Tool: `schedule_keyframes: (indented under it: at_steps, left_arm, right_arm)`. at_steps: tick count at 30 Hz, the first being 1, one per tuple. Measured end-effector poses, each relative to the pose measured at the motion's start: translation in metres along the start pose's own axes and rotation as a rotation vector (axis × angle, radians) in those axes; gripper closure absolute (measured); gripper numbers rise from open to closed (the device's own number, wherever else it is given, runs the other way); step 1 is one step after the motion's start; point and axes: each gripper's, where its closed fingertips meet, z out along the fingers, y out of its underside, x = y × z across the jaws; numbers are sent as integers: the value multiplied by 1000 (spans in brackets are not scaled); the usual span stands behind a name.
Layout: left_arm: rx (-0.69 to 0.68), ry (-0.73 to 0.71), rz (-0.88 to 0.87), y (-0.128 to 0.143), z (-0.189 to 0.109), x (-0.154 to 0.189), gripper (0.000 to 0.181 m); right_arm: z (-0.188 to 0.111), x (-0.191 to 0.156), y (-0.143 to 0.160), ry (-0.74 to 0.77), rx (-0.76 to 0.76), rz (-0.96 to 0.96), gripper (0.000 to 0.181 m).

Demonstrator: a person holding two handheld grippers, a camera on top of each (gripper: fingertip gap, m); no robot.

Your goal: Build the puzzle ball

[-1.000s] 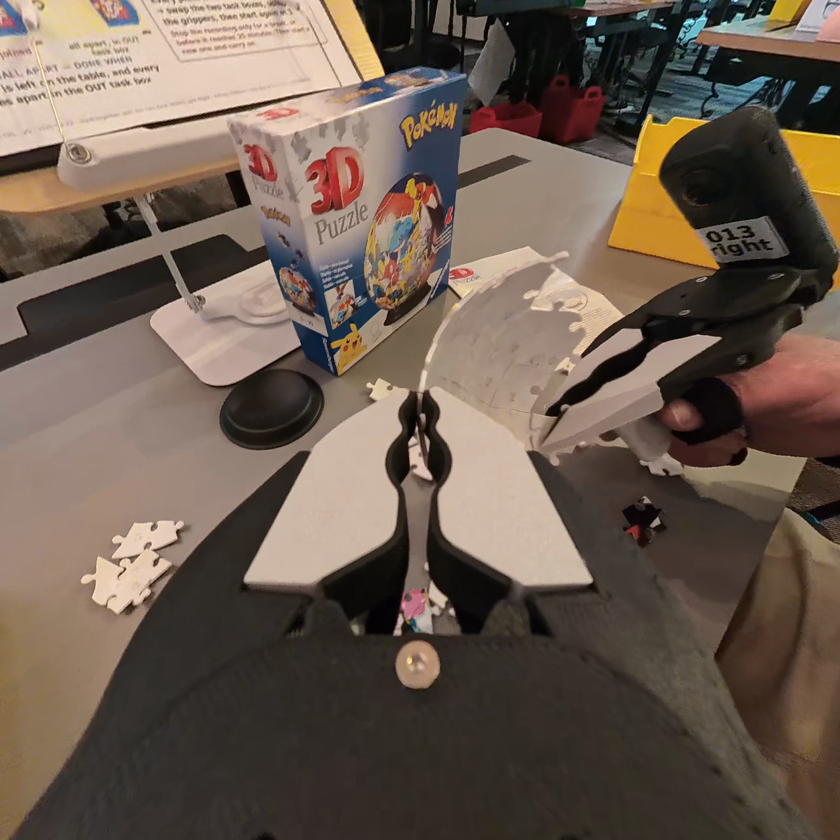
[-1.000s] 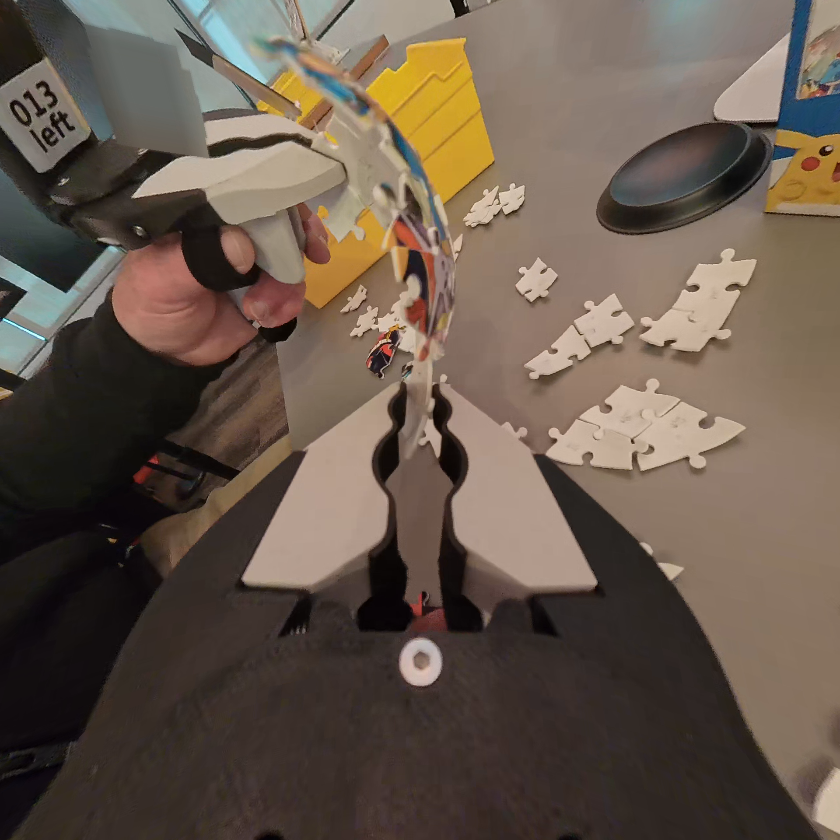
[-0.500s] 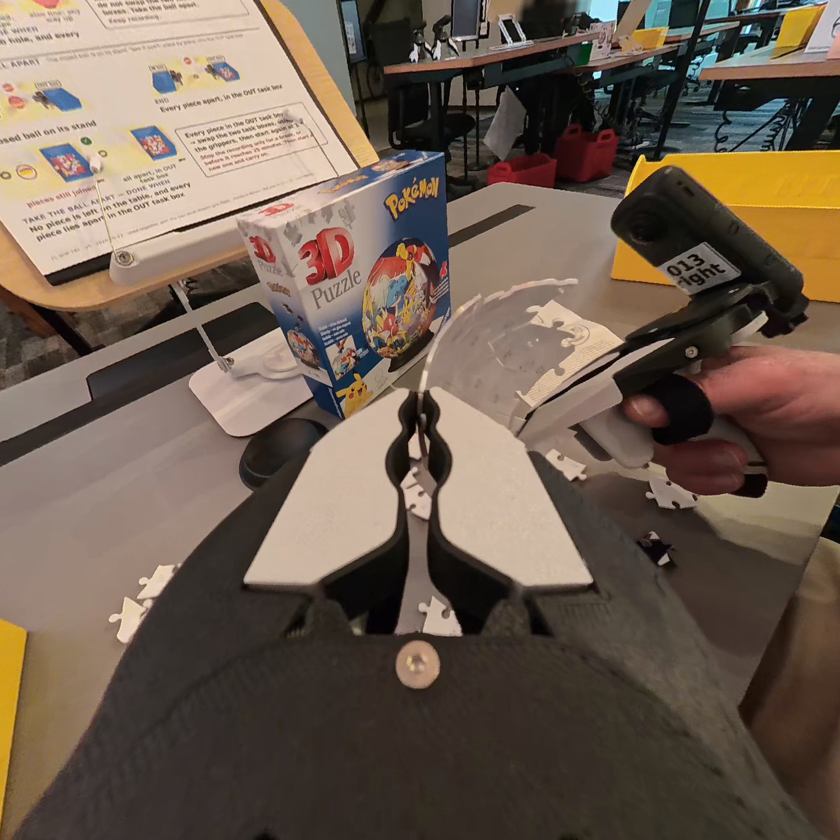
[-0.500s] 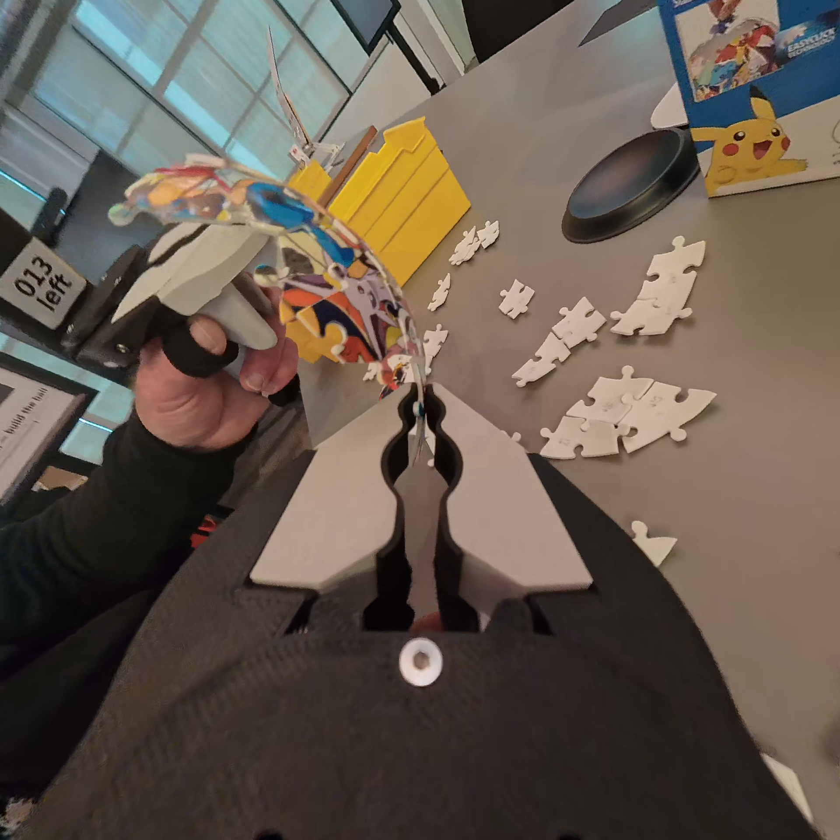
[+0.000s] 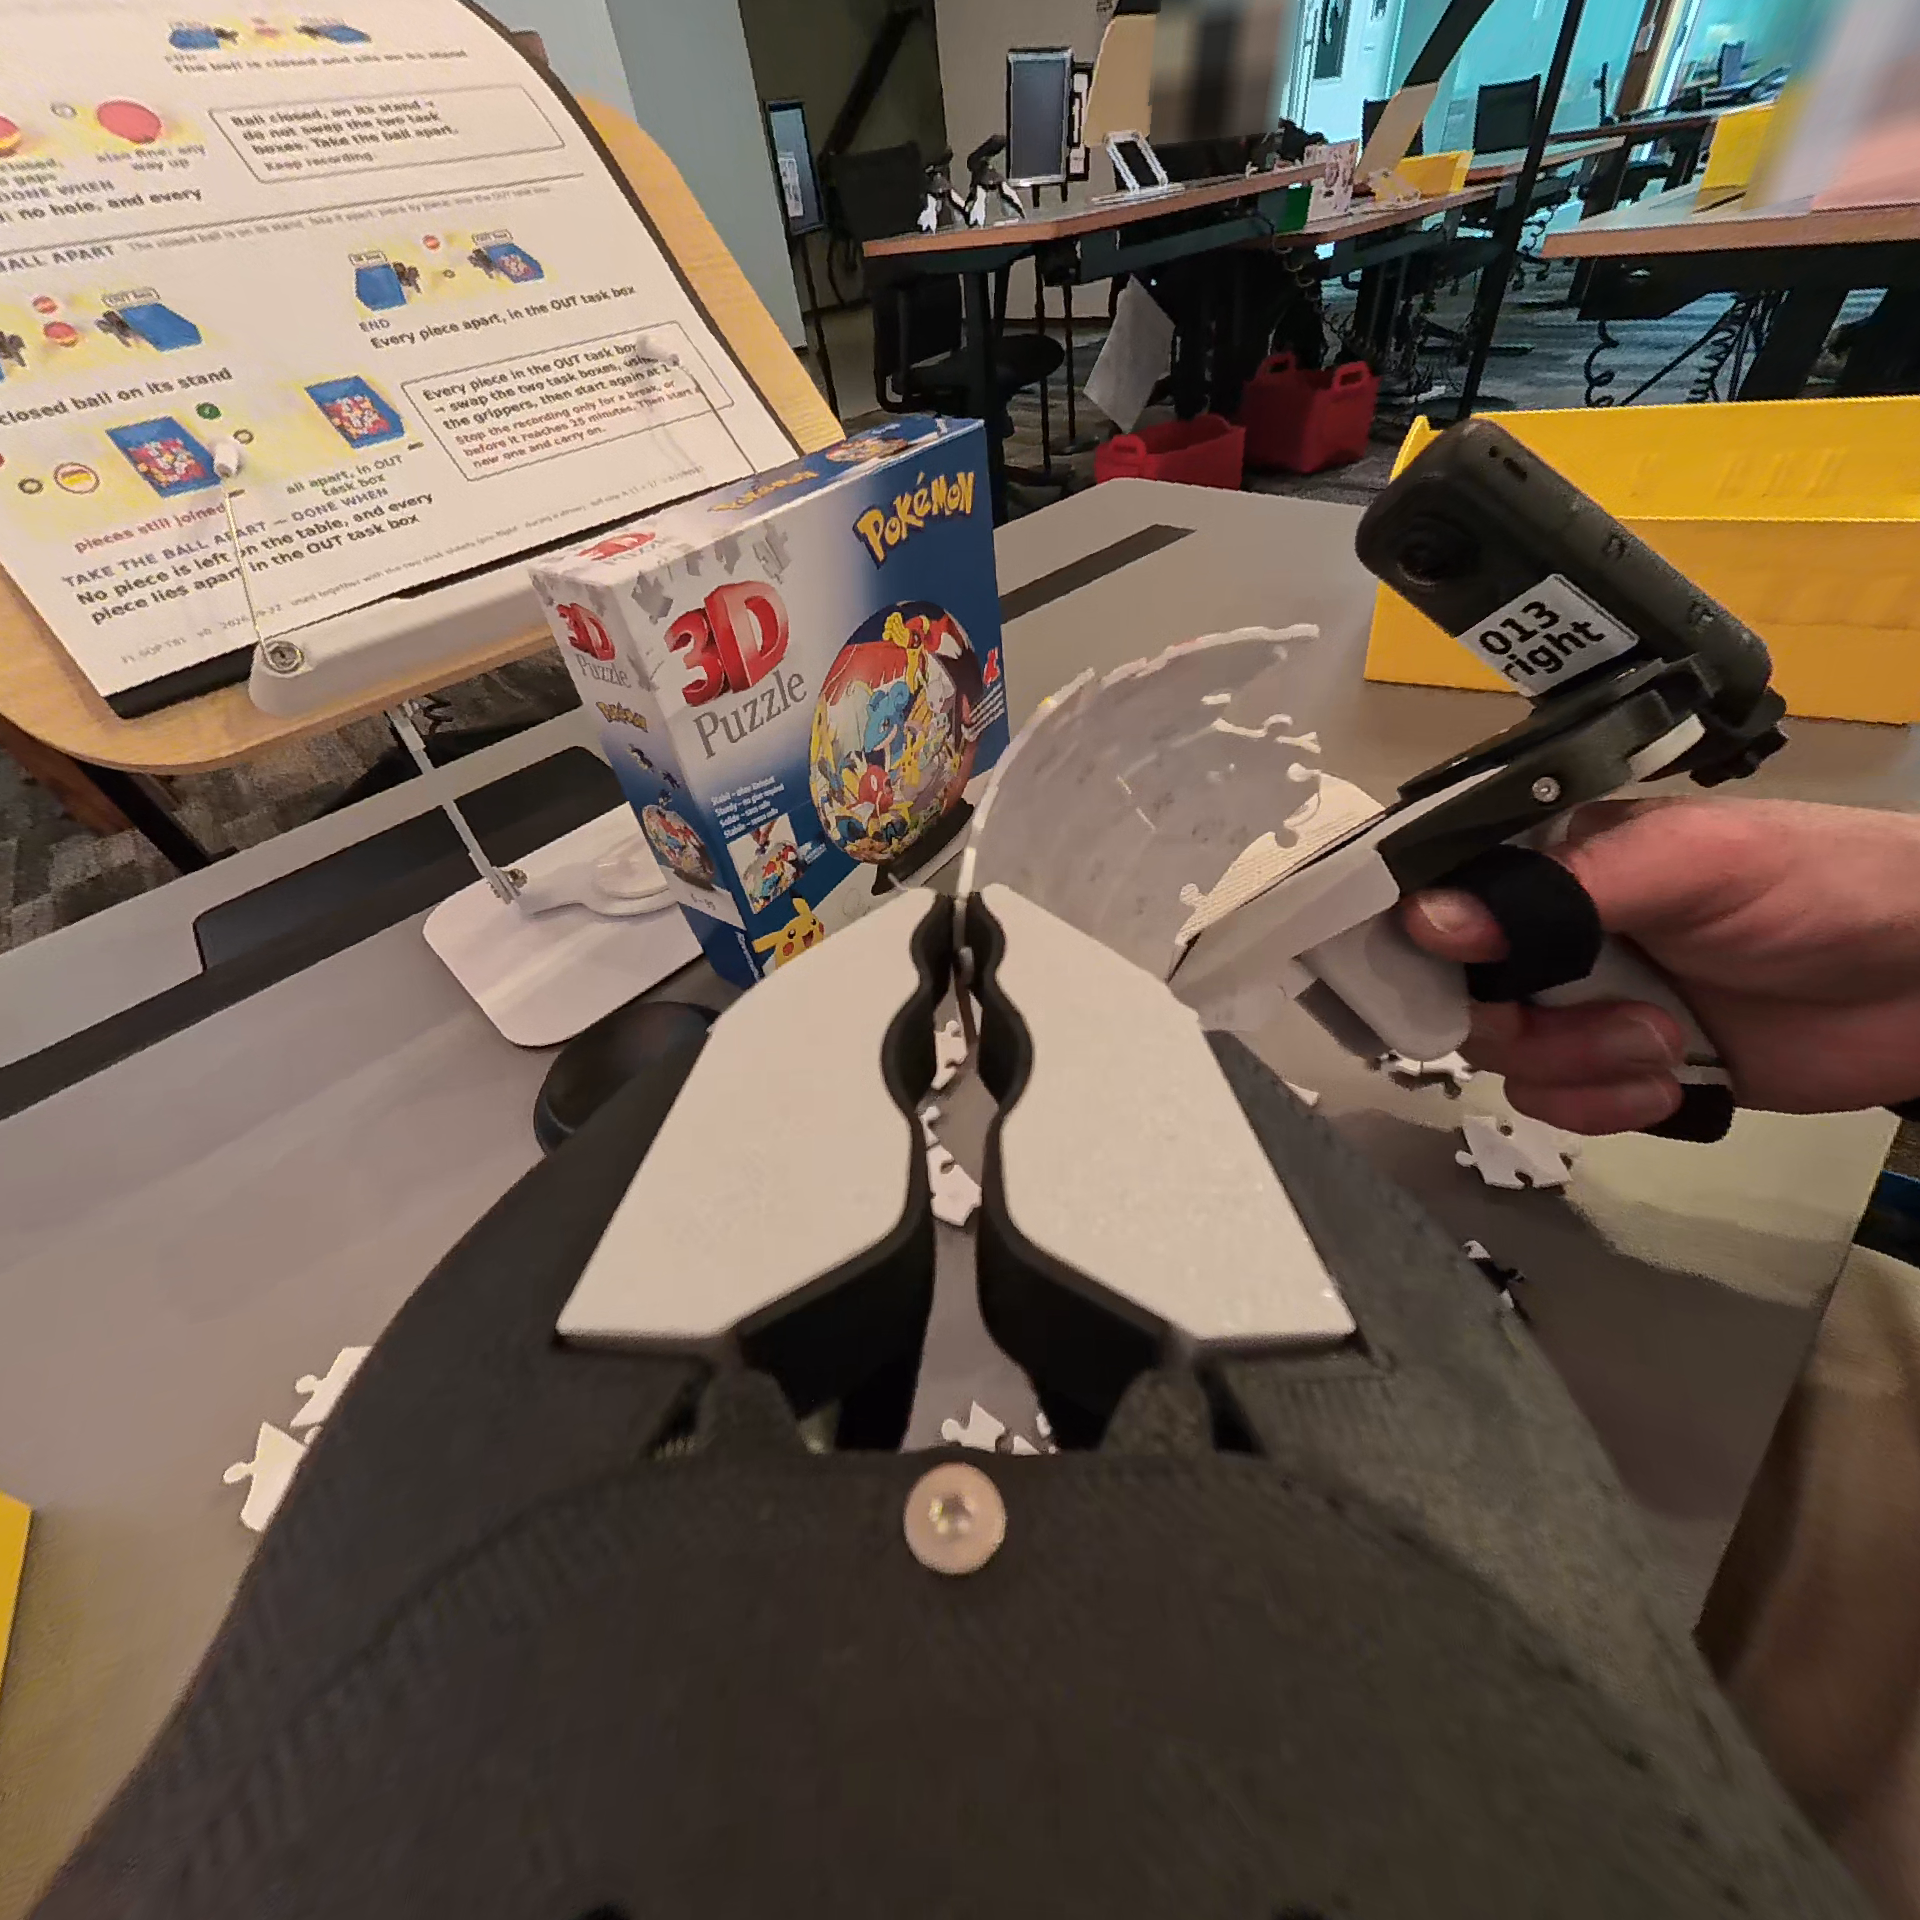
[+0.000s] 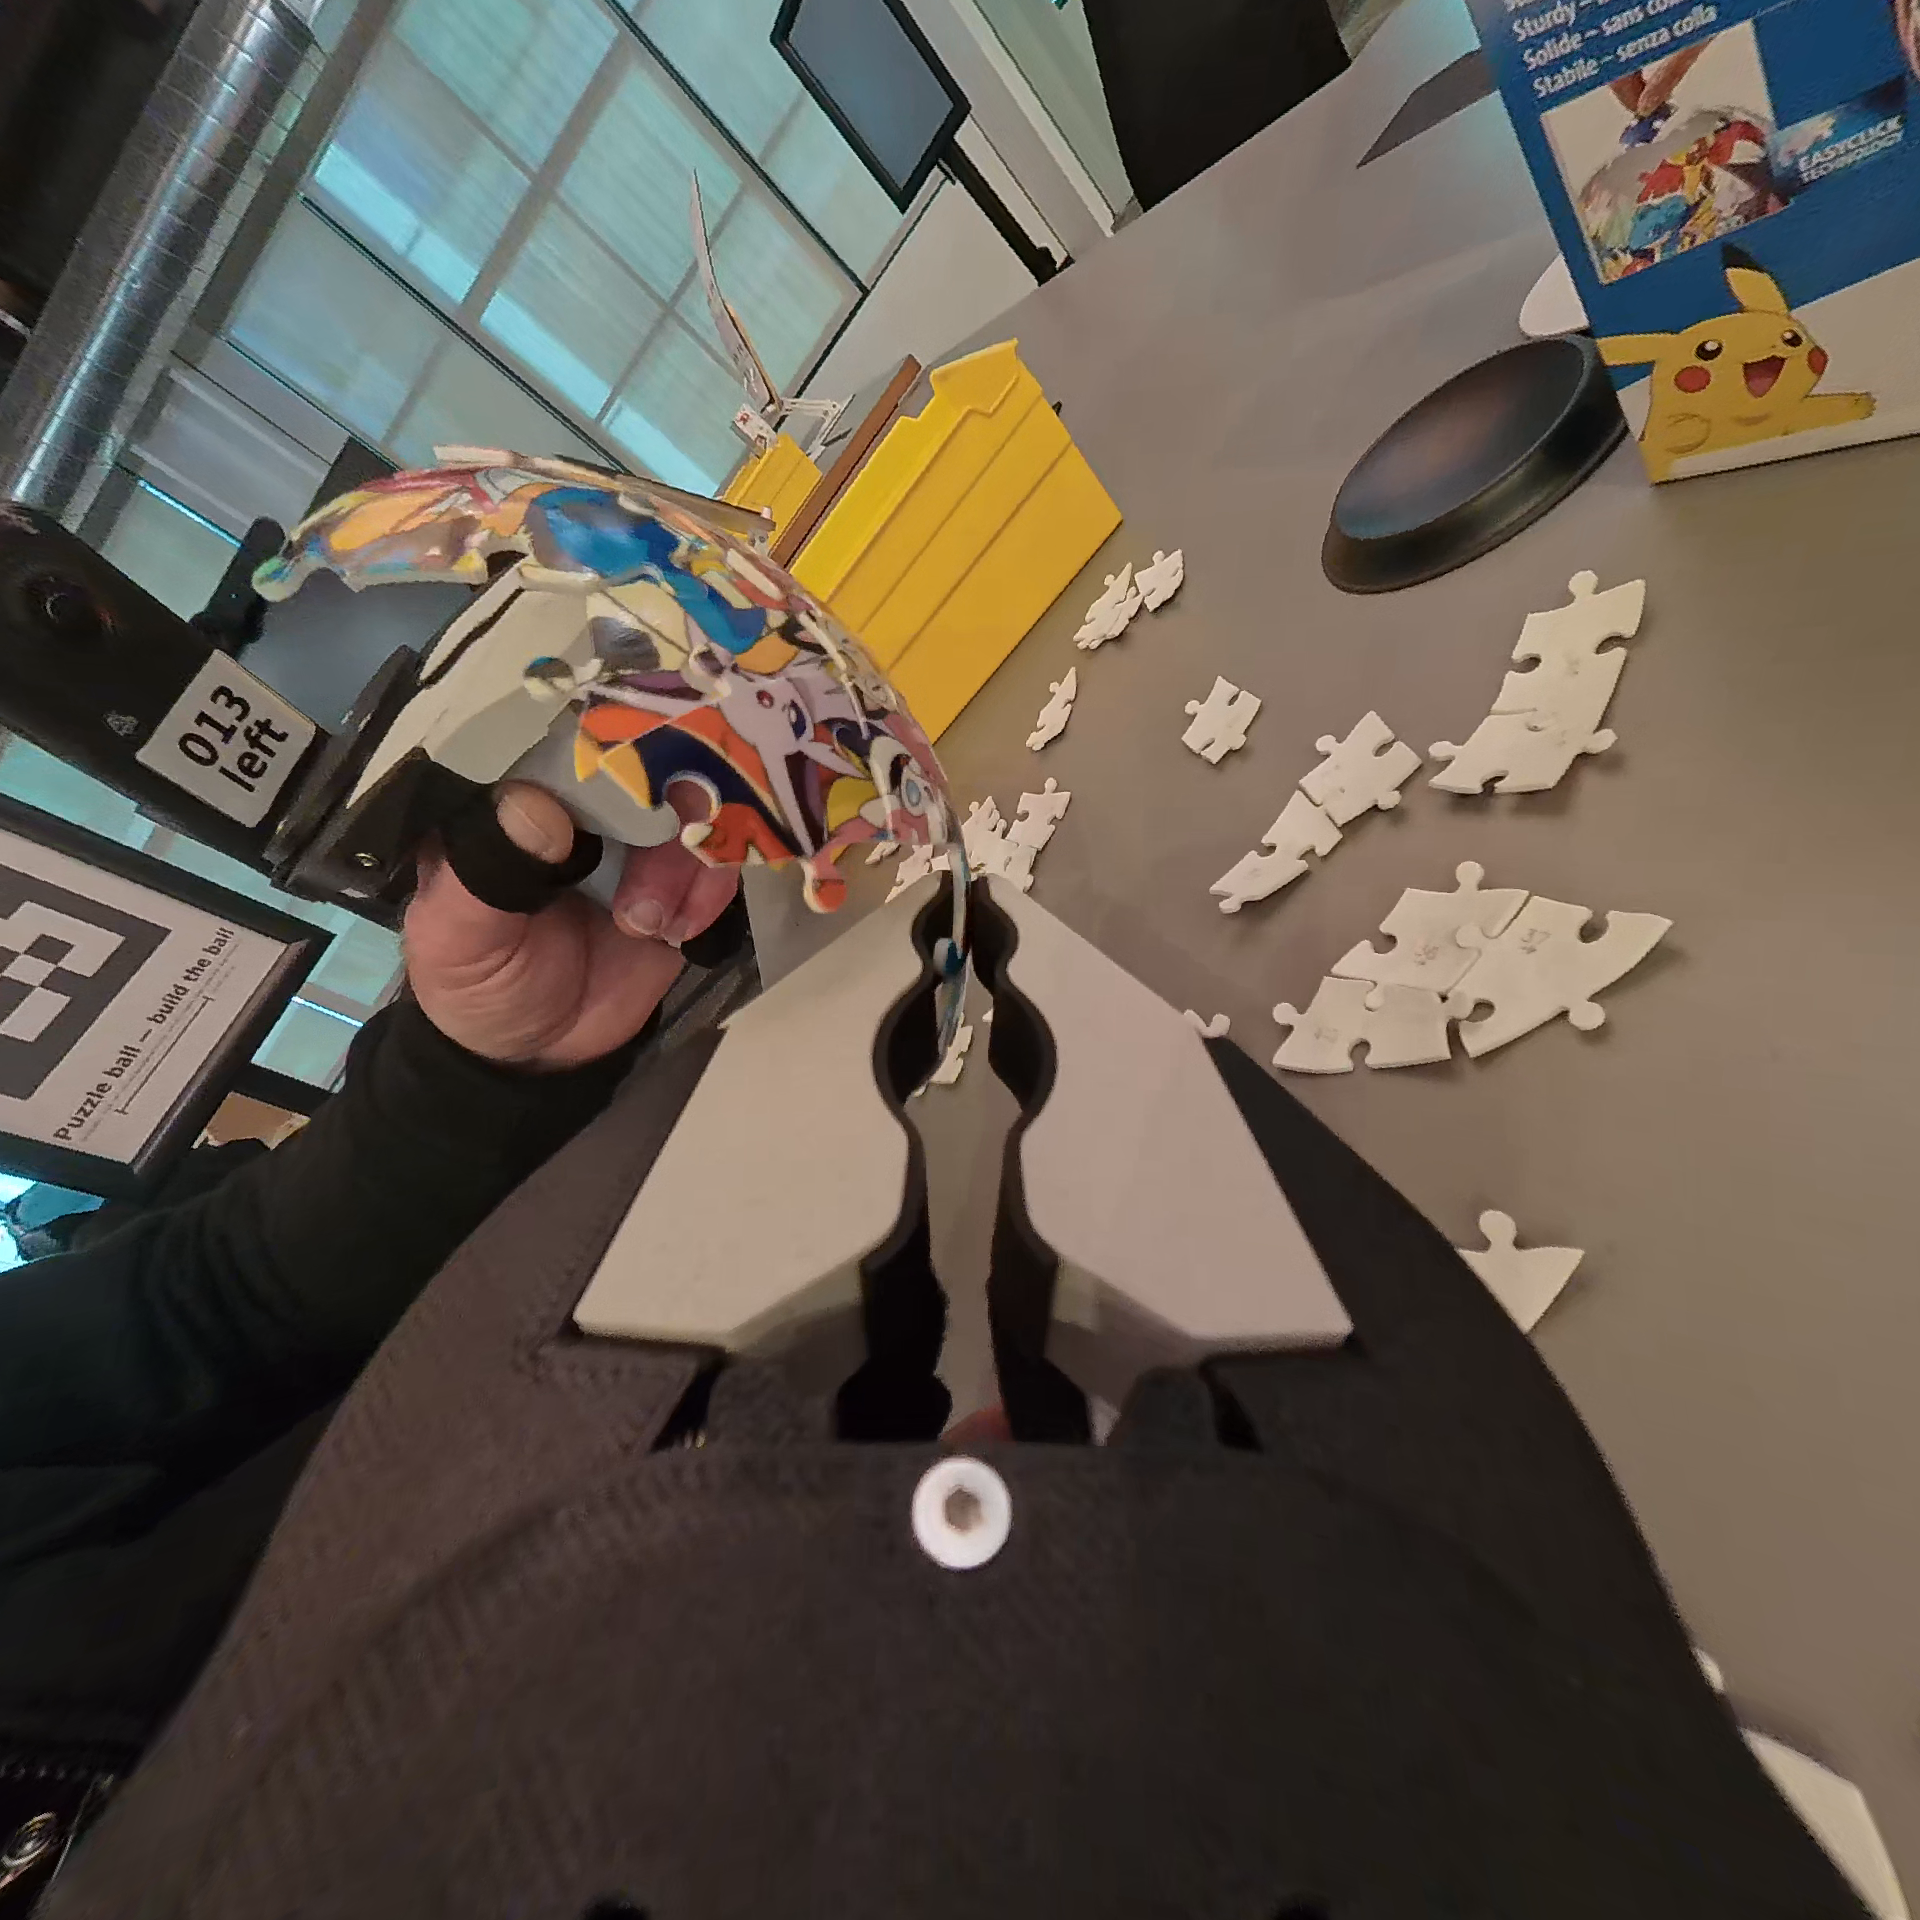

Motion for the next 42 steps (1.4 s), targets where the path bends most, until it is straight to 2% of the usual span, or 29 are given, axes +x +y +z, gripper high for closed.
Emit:
schedule_keyframes:
  at_steps: [7,10,16,19,34,42]
  left_arm:
    - [15,-8,12,-1,0,0,179]
    - [17,-11,-4,0,-1,-3,179]
    - [16,-16,-9,2,-1,-6,179]
    - [14,-13,-13,3,0,-6,179]
    - [7,-24,9,5,2,-3,179]
    - [5,-33,-13,6,1,-8,179]
  right_arm:
    - [0,-1,0,-16,-7,33,180]
    - [1,-2,2,-27,-23,35,168]
    - [-4,-1,0,-30,-16,36,172]
    - [-5,-1,-1,-22,-14,14,181]
    - [-1,6,3,38,-13,27,180]
    - [-2,5,4,40,-34,3,166]
